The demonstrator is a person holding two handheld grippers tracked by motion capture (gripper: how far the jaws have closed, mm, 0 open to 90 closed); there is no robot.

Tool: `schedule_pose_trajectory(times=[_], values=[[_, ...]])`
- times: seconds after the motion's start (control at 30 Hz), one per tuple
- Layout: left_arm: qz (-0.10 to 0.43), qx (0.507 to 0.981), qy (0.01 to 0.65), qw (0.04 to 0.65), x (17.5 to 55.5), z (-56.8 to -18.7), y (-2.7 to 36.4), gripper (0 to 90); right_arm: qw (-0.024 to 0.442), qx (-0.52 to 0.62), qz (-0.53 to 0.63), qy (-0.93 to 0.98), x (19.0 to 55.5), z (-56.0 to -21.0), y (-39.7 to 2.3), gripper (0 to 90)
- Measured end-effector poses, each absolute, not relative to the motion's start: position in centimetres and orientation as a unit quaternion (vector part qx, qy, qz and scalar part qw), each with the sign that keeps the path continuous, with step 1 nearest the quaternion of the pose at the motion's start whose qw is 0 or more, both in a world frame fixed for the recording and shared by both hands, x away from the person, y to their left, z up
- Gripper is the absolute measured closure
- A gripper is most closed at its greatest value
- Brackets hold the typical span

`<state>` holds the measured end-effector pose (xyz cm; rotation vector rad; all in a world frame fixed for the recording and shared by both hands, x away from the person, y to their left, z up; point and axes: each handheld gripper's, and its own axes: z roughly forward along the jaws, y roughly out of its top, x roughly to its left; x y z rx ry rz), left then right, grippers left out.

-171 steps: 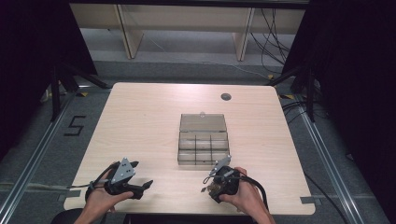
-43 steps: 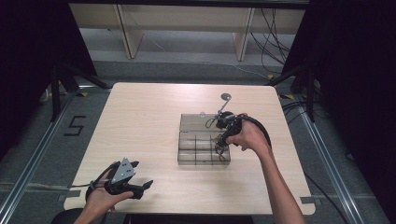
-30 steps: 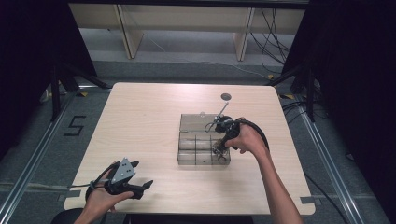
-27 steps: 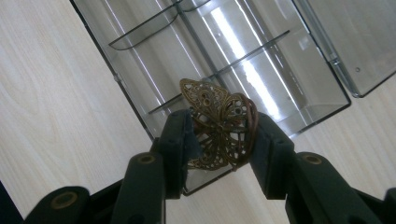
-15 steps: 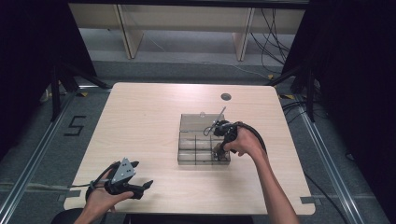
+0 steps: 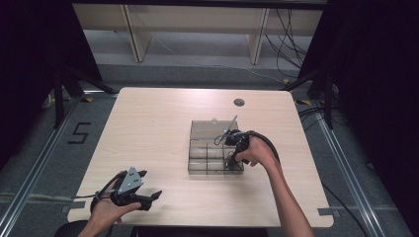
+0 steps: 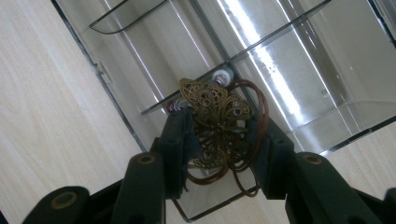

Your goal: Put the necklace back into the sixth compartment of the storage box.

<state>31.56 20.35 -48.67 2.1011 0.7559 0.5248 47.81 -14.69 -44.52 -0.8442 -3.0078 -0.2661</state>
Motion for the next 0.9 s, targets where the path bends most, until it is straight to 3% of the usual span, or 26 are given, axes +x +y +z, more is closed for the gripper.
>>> schedule_pose_trajectory(times=[0.13, 0.37, 0.9], values=[[0.21, 0.836, 0.298, 0.411, 31.6, -48.7, 20.4, 15.1, 0.006, -0.26, -0.095, -0.961, 48.0, -44.6, -14.8, 60.7], [0.209, 0.836, 0.299, 0.411, 31.6, -48.7, 20.4, 15.1, -0.004, -0.297, -0.117, -0.948, 47.6, -43.7, -14.9, 47.4], [0.21, 0.839, 0.299, 0.402, 31.6, -48.6, 20.4, 15.1, -0.017, -0.296, -0.144, -0.944, 46.9, -42.1, -15.4, 46.0]])
